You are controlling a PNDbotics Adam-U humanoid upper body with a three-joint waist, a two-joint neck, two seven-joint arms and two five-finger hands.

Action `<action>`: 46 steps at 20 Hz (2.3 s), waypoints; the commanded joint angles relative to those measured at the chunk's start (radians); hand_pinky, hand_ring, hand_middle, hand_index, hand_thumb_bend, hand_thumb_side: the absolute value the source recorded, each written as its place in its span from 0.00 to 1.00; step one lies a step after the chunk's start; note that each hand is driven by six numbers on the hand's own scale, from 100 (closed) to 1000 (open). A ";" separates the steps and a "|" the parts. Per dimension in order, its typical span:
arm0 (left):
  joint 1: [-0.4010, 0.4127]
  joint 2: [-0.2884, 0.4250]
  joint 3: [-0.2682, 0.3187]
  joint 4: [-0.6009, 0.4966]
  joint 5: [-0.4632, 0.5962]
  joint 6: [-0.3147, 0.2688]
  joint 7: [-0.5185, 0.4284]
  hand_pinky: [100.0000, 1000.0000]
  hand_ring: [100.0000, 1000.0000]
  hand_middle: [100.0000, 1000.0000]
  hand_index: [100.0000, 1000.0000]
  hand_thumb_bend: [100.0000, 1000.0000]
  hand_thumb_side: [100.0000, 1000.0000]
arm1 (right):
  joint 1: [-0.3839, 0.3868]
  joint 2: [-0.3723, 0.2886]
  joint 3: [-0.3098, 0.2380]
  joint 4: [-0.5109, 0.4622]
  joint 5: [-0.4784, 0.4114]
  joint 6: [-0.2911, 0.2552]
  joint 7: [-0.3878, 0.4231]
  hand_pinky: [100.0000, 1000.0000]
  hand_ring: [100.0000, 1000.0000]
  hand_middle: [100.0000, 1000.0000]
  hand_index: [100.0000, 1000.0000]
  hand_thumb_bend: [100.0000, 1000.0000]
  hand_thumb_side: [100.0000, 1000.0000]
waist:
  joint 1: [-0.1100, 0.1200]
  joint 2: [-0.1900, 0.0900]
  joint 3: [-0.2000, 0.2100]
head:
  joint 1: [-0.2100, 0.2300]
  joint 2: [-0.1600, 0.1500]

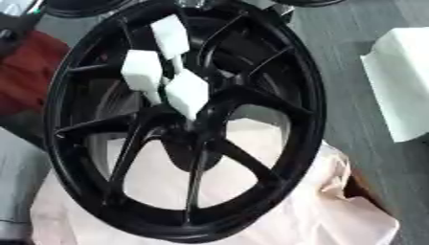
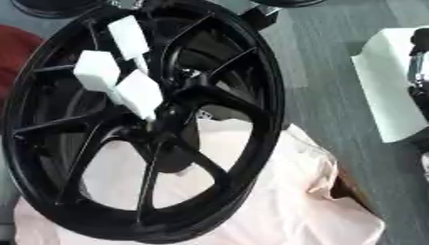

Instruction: Pull the pin out of the wheel hub.

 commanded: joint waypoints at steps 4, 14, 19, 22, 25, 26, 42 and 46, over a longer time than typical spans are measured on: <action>0.002 0.066 -0.010 -0.076 0.044 0.073 0.001 0.83 0.77 0.76 0.88 0.00 1.00 | -0.007 -0.018 -0.004 -0.018 -0.008 0.001 0.000 0.83 0.74 0.64 0.64 0.00 0.40 | -0.004 -0.022 -0.001 | -0.004 -0.007; 0.053 0.172 -0.030 -0.277 0.087 0.166 0.045 0.83 0.78 0.77 0.90 0.00 0.99 | -0.004 -0.016 -0.002 -0.018 -0.002 0.002 0.001 0.83 0.74 0.64 0.64 0.00 0.41 | 0.003 -0.014 0.003 | -0.022 -0.018; 0.069 0.200 -0.038 -0.354 0.090 0.218 0.057 0.83 0.79 0.79 0.91 0.00 0.96 | -0.003 -0.014 -0.002 -0.018 0.000 0.003 0.002 0.83 0.74 0.64 0.64 0.00 0.41 | 0.004 -0.012 0.002 | -0.024 -0.022; 0.077 0.212 -0.043 -0.380 0.088 0.244 0.061 0.83 0.79 0.79 0.91 0.00 0.96 | -0.004 -0.014 -0.001 -0.018 0.000 0.003 0.002 0.83 0.74 0.64 0.64 0.00 0.42 | 0.005 -0.011 0.002 | -0.024 -0.021; 0.095 0.237 -0.038 -0.408 0.090 0.257 0.060 0.84 0.79 0.79 0.91 0.00 0.95 | -0.004 -0.012 0.000 -0.018 0.001 0.003 0.003 0.83 0.74 0.64 0.64 0.00 0.43 | 0.007 -0.009 0.003 | -0.026 -0.018; 0.104 0.251 -0.030 -0.424 0.091 0.257 0.063 0.84 0.79 0.79 0.91 0.00 0.94 | -0.004 -0.012 0.000 -0.018 0.001 0.003 0.003 0.83 0.74 0.64 0.64 0.00 0.43 | 0.007 -0.008 0.004 | -0.027 -0.019; 0.304 0.446 0.075 -0.632 0.082 0.230 0.001 0.87 0.84 0.82 0.92 0.00 0.86 | -0.010 -0.008 0.002 -0.018 0.005 0.000 0.006 0.83 0.74 0.64 0.64 0.00 0.44 | 0.007 0.005 0.002 | -0.027 -0.024; 0.320 0.450 0.079 -0.626 0.045 0.230 0.001 0.87 0.84 0.81 0.91 0.06 0.83 | -0.012 -0.003 0.004 -0.018 0.004 0.002 0.009 0.83 0.74 0.64 0.64 0.00 0.44 | 0.006 0.007 0.000 | -0.026 -0.027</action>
